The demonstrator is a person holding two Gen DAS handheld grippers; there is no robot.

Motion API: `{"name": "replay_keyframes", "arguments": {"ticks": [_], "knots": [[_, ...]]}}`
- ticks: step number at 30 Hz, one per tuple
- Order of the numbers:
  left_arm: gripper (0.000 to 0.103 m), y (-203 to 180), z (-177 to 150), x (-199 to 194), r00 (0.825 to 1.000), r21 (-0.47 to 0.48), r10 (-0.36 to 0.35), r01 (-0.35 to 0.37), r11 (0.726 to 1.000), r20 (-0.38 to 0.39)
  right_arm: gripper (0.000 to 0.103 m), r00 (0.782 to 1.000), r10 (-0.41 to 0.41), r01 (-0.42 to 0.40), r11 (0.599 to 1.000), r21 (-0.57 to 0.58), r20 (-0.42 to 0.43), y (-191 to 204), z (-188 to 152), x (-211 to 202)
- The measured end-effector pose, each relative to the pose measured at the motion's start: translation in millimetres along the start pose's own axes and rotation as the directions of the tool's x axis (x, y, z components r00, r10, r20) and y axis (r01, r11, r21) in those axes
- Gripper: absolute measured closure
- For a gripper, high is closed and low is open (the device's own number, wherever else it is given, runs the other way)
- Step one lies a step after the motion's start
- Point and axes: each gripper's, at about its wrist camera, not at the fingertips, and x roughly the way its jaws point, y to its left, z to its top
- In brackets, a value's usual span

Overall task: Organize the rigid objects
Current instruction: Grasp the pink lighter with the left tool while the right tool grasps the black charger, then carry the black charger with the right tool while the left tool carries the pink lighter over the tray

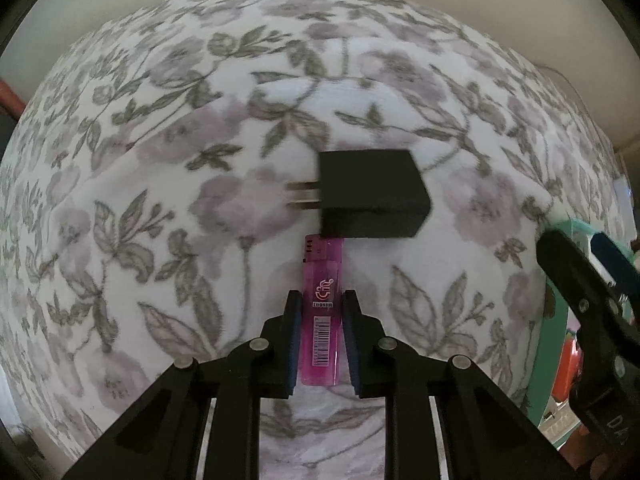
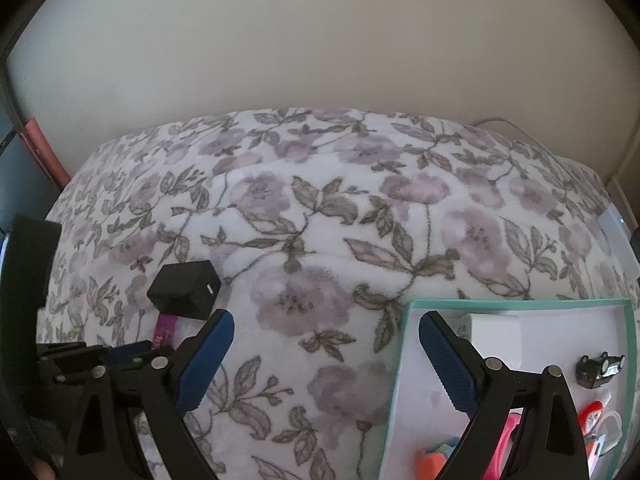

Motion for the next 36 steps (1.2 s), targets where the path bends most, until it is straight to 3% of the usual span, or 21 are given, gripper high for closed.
{"name": "replay_keyframes", "arguments": {"ticks": [8,19,26,32,36], "knots": [[0.082,53.2,-0.1,-2.7,1.0,-0.128,0.026,-0.023,0.992,0.017,0.008,0.999,0.038,-0.038,0.998,-0.058,0.007,26.8,-3.2,2.9],[0.082,128.4,-10.3,-15.1,0.991,-0.325,0.126,-0.109,0.939,0.034,0.008,0.996,0.084,-0.083,0.99,-0.11,0.001,70.7,-8.5,23.1],[0.082,160.9,-17.8,-22.7,0.993,-0.375,0.11,-0.085,0.923,0.047,0.008,0.994,0.11,-0.112,0.99,-0.089,-0.022,93.3,-2.5,39.6],[0.082,169.5,-17.9,-23.5,0.994,-0.398,0.094,-0.065,0.915,0.054,0.008,0.996,0.082,-0.085,0.991,-0.1,-0.032,108.8,0.3,54.5],[0.082,170.2,-19.2,-16.4,0.995,-0.408,0.074,-0.043,0.912,0.062,0.015,0.998,0.053,-0.057,0.994,-0.097,-0.042,114.0,0.2,63.6]]}}
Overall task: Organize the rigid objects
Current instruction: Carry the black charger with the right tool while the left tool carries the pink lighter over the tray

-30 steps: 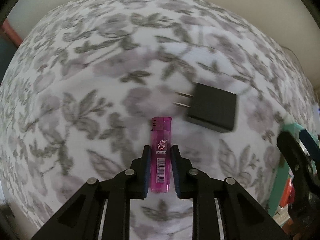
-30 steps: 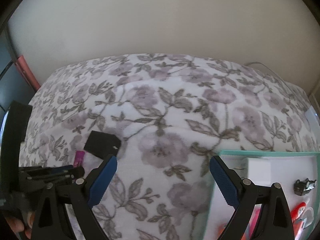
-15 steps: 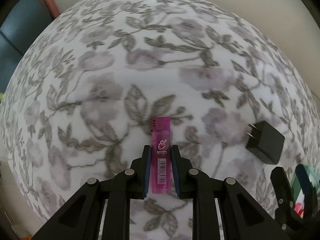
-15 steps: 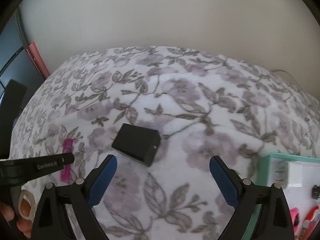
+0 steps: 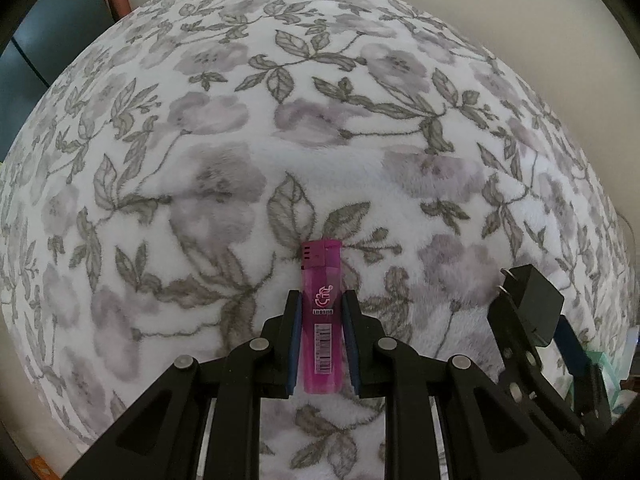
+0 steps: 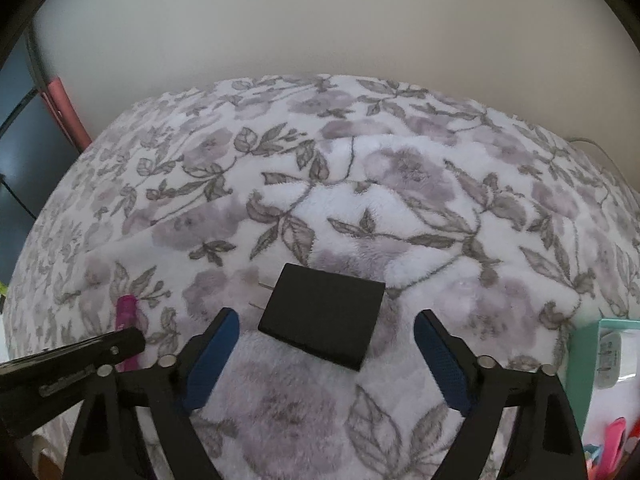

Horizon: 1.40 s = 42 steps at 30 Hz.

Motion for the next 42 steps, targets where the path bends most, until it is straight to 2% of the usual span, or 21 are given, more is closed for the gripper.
{"name": "replay_keyframes", "arguments": {"ticks": [10,13,17,32,42], "knots": [[0.082,18.0,8.2,8.3,1.0,-0.002,-0.018,0.018,1.0,0.002,0.02,0.999,-0.037,0.037,0.999,0.003,-0.015,12.0,5.4,12.6],[0.082,17.7,6.2,4.8,1.0,-0.002,-0.014,0.014,1.0,0.005,0.026,0.998,-0.062,0.062,0.998,-0.007,-0.015,14.9,6.2,14.5],[0.082,14.8,4.1,1.4,1.0,0.003,-0.002,0.002,1.0,0.011,0.028,0.997,-0.076,0.076,0.997,-0.009,-0.013,15.0,6.4,14.2],[0.083,-17.4,-2.9,-1.3,0.996,0.079,0.074,-0.078,0.994,0.056,0.029,0.998,-0.046,0.045,0.999,-0.022,-0.045,5.0,-8.7,0.6],[0.083,-39.5,-17.1,-26.0,0.998,0.084,0.041,-0.046,0.995,0.052,0.029,0.998,-0.018,0.02,0.999,0.034,-0.052,-23.3,-26.4,-35.8]]}}
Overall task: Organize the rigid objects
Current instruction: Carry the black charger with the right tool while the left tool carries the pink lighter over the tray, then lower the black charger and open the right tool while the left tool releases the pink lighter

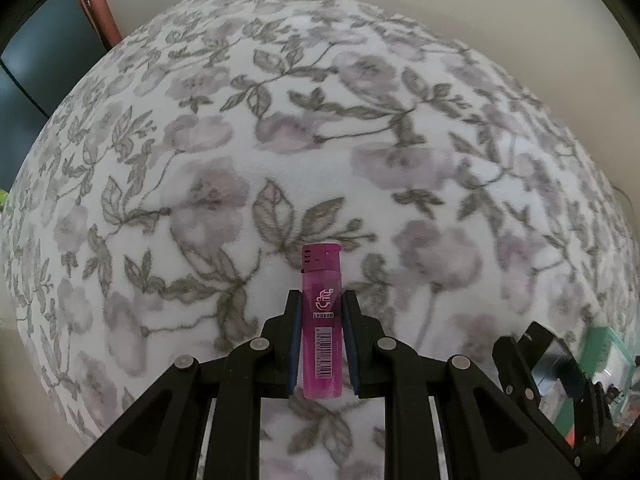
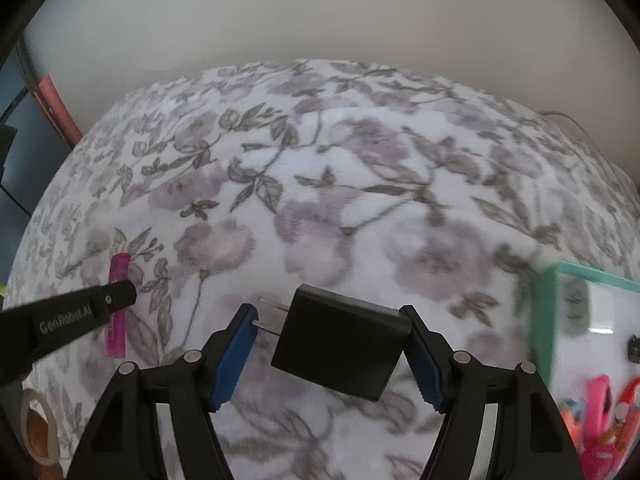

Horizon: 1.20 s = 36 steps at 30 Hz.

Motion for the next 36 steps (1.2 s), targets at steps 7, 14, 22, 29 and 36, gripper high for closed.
{"name": "replay_keyframes", "arguments": {"ticks": [7,14,22,29,36], "knots": [[0.083,-39.0,-20.2,-57.5,0.996,0.053,-0.023,0.019,0.998,0.083,0.029,0.999,-0.011,0.008,0.998,0.068,0.041,-36.7,-11.1,-48.6],[0.083,-94.9,-49.2,-100.9,0.983,0.191,-0.15,0.128,0.973,0.106,0.029,0.995,-0.075,0.064,0.985,0.159,0.069,-98.1,-33.3,-94.0],[0.083,-188.7,-101.8,-120.9,0.959,0.389,-0.276,0.23,0.892,0.064,0.029,0.982,-0.18,0.155,0.941,0.302,0.058,-192.3,-71.2,-123.6],[0.083,-244.8,-136.8,-104.2,0.952,0.465,-0.305,0.269,0.843,0.002,0.029,0.978,-0.208,0.185,0.89,0.418,0.011,-254.3,-99.0,-126.3],[0.083,-261.6,-154.0,-79.7,0.948,0.471,-0.312,0.304,0.828,-0.064,0.029,0.977,-0.214,0.201,0.902,0.382,-0.009,-259.0,-108.6,-122.5]]}}
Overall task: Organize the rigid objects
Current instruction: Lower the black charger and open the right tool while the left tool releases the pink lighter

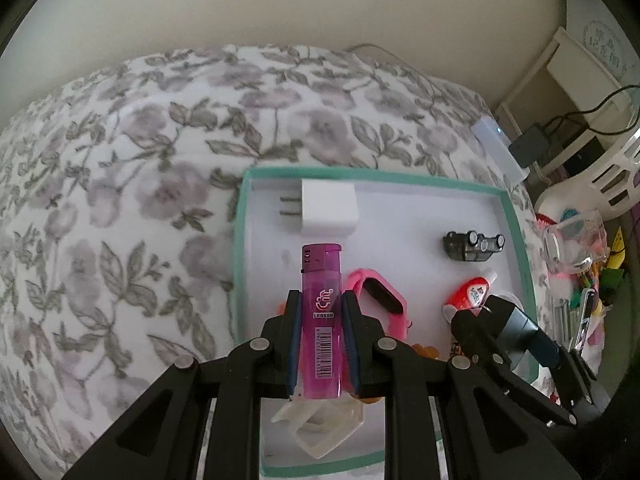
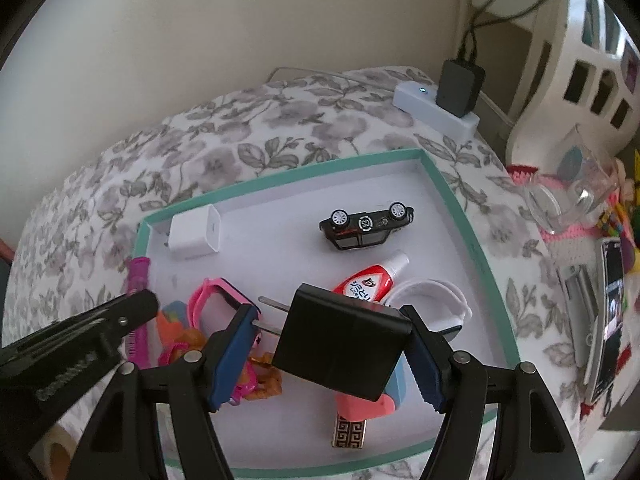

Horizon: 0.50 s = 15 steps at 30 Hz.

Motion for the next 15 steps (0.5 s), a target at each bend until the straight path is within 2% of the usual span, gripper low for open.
{"name": "replay_keyframes", "arguments": {"ticks": [3,5,7,11,13,15], "knots": [[0.079,3.4,-3.1,2.5,1.0,-0.012,-0.006,0.006,1.0,-0.009,0.028,1.0,0.009,-0.009,1.0,-0.026,0.007,4.3,-2.0,-2.0],[0.069,7.2,-5.2,0.8,1.0,-0.013,0.019,-0.019,1.0,-0.005,0.028,1.0,0.012,-0.012,0.999,-0.031,0.005,5.4,-3.6,-2.5],[0.053,11.0,-8.2,-2.3,0.999,-0.018,0.039,-0.039,0.999,0.0,0.028,1.0,0.017,-0.017,0.999,-0.03,0.0,5.9,-6.1,-3.3],[0.043,24.9,-16.7,-11.9,0.995,-0.037,0.095,-0.094,0.995,0.012,0.026,1.0,0.019,-0.02,0.999,-0.038,-0.006,9.3,-13.1,-3.8],[0.03,31.2,-21.3,-16.4,0.992,-0.044,0.124,-0.123,0.991,0.022,0.017,1.0,0.017,-0.017,0.999,-0.051,0.002,11.9,-16.8,-6.0],[0.024,38.4,-26.7,-19.4,0.99,-0.058,0.136,-0.135,0.989,0.024,0.014,1.0,0.015,-0.014,0.998,-0.061,0.01,13.9,-20.5,-8.7]]}}
